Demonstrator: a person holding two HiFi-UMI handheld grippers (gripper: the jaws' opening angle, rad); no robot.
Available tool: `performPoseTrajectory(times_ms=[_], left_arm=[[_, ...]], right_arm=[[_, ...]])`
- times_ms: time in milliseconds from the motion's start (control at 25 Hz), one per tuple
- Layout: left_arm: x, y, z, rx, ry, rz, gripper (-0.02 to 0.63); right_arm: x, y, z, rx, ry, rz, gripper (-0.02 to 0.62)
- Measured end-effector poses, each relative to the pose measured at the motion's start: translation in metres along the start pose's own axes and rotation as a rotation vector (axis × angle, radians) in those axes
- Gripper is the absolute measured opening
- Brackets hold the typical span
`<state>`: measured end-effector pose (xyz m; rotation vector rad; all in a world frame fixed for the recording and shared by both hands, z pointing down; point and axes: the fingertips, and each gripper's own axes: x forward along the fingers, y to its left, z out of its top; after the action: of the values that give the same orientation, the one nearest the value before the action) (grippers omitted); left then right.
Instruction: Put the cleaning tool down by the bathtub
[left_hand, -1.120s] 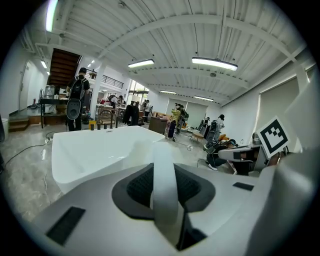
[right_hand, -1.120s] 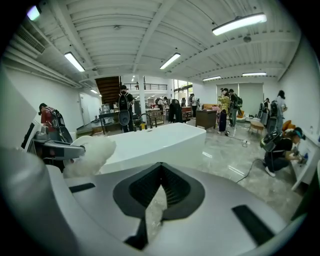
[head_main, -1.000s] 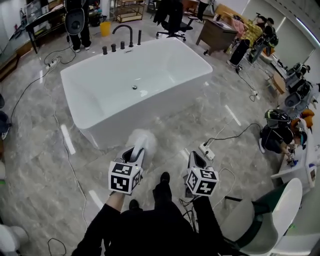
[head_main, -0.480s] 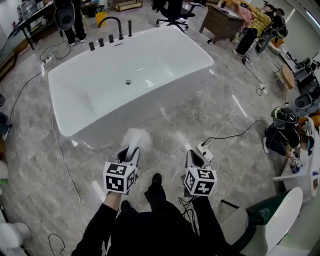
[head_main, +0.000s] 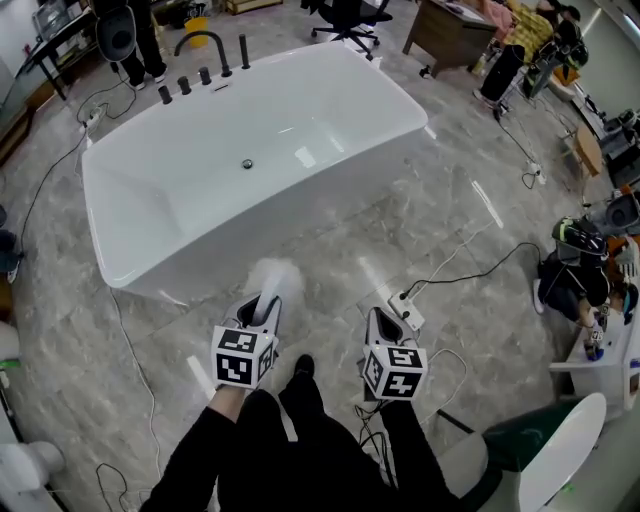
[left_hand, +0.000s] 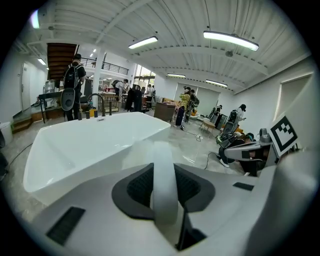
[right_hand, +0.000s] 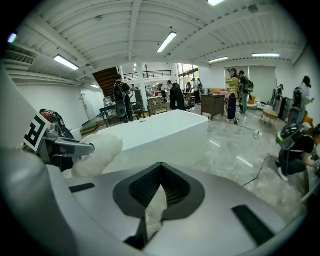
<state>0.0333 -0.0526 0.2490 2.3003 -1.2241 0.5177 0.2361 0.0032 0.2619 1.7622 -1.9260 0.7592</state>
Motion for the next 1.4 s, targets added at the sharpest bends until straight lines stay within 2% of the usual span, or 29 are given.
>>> performPoseTrajectory(times_ms=[240, 520, 720, 1040, 1400], left_arm=[[0.033, 0.002, -0.004, -0.001, 0.028, 0.013, 0.097], [0.074, 0.034, -0.022, -0.036, 0.062, 0.05, 0.097], [0.109, 0.055, -0.039, -0.031, 0.087, 0.05, 0.097], [0.174, 0.079, -0.086, 0.007, 0.12, 0.028, 0.097], [0.234, 0.117, -0.139, 0.002, 0.117, 0.002, 0.097]], right_arm=[[0.033, -0.002, 0.004, -0.008, 0.021, 0.042, 0.0], [0.085, 0.018, -0.001, -0.045, 0.067, 0.083, 0.0], [0.127, 0.023, -0.011, -0.073, 0.093, 0.085, 0.0], [0.197, 0.024, -0.042, -0.105, 0.127, 0.094, 0.0], [0.274, 0.027, -0.094, -0.125, 0.139, 0.108, 0.0]])
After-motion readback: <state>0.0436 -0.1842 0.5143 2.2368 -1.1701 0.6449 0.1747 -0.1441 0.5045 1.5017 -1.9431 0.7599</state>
